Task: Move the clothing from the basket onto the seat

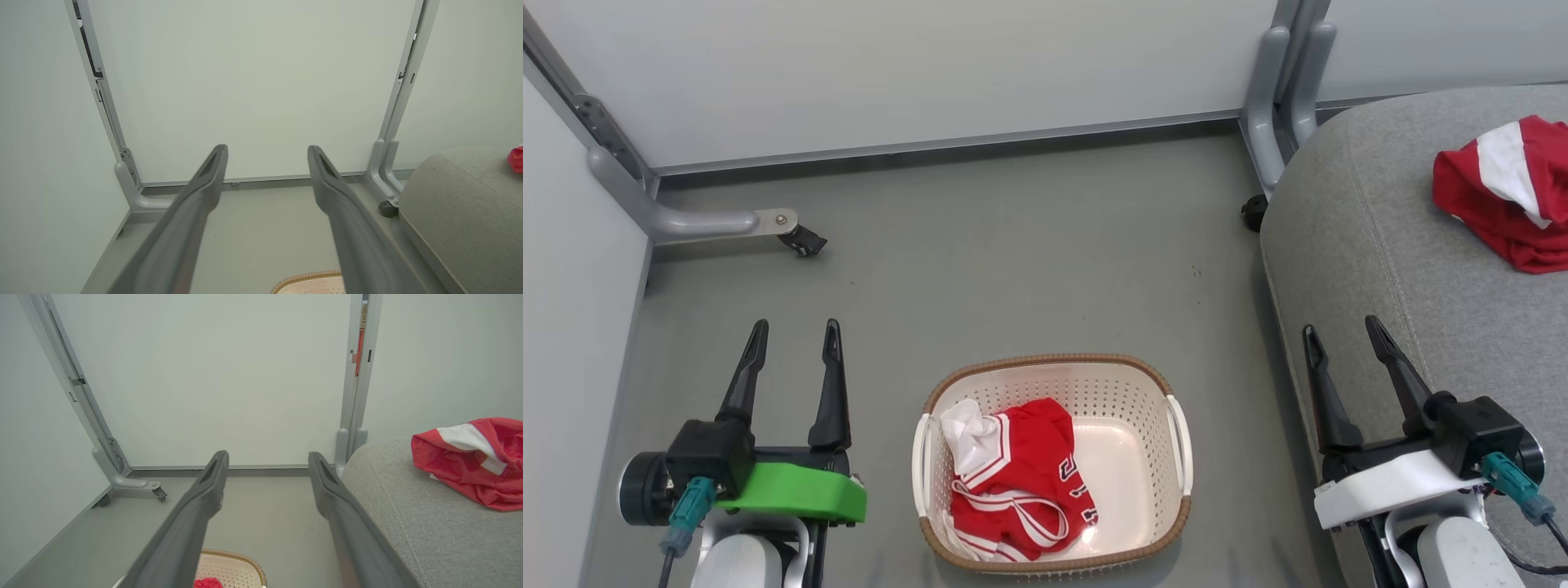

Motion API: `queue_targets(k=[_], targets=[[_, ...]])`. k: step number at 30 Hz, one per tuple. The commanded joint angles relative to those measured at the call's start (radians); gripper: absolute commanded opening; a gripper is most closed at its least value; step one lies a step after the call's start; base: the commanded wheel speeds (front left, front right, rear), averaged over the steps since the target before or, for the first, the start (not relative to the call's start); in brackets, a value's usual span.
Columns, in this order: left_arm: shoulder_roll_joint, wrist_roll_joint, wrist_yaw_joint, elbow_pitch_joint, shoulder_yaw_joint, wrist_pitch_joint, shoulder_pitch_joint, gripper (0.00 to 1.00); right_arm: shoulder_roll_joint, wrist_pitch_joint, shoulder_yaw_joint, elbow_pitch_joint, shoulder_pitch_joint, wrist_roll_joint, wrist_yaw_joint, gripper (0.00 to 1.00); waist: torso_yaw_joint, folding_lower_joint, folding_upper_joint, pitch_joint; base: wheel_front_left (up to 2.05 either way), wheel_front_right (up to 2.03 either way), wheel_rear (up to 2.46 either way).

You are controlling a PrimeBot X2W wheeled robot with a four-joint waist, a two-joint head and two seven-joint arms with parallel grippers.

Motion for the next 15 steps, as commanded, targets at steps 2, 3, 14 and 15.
queue_targets(k=[2,3,14,15], targets=[[-0.001,0.003,0.002,0.001,0.002,-0.001,0.003,1.00,-0.003,-0.002,-0.004,0.003,0.002,0.004,-0.001,1.00,-0.001,0.0000,0.0000,0.001,0.00,0.00,0.00],[-0.001,0.003,0.002,0.002,0.002,-0.001,0.003,1.00,-0.003,-0.002,-0.004,0.004,0.001,0.005,-0.001,1.00,-0.001,0.0000,0.0000,0.001,0.00,0.00,0.00],[-0.001,0.002,0.006,0.005,-0.003,-0.001,-0.005,1.00,-0.003,-0.002,-0.004,0.007,-0.001,0.001,-0.001,1.00,-0.003,0.0000,0.0000,0.005,0.00,0.00,0.00],[-0.001,0.009,0.004,0.006,-0.005,-0.001,-0.009,1.00,-0.003,-0.002,-0.003,0.007,-0.003,0.000,-0.001,1.00,-0.003,0.0000,0.0000,0.007,0.00,0.00,0.00]])
